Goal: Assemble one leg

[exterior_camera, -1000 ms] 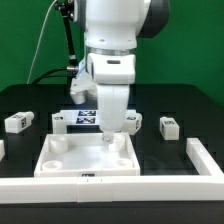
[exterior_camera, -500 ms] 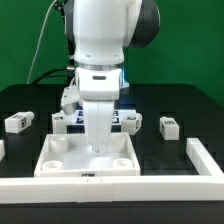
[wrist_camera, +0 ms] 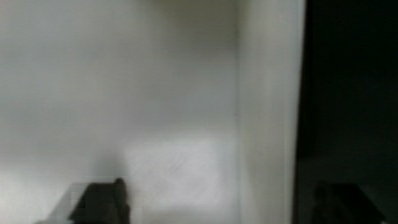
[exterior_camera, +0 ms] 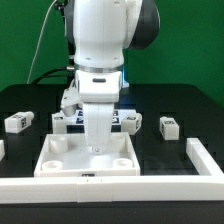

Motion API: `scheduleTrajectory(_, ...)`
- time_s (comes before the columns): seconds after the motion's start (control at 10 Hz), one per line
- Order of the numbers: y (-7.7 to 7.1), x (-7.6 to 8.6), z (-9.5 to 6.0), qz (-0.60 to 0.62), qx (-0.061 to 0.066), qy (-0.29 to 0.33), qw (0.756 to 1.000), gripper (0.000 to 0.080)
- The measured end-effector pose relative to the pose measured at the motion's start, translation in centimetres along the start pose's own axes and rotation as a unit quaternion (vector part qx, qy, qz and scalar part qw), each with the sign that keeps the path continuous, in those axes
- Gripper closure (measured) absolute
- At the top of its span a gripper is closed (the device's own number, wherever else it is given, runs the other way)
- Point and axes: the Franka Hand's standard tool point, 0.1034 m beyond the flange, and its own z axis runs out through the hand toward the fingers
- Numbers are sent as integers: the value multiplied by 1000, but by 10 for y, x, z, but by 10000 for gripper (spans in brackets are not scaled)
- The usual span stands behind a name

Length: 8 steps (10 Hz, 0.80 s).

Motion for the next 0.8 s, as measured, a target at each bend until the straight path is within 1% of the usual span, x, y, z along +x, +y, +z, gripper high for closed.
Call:
scheduleTrajectory(0.1, 0, 0, 0, 0, 0, 0, 1000, 400)
scheduleTrajectory(0.2, 0, 0, 0, 0, 0, 0, 1000, 577)
scheduleTrajectory(0.3, 0, 0, 0, 0, 0, 0, 1000, 577)
scheduleTrajectory(0.4, 1, 0, -1, 0, -3, 0, 1000, 732)
scheduleTrajectory(0.5, 2, 0, -1, 1, -6, 0, 1000, 736)
scheduleTrajectory(0.8, 3, 0, -2, 1, -7, 1, 1000, 736)
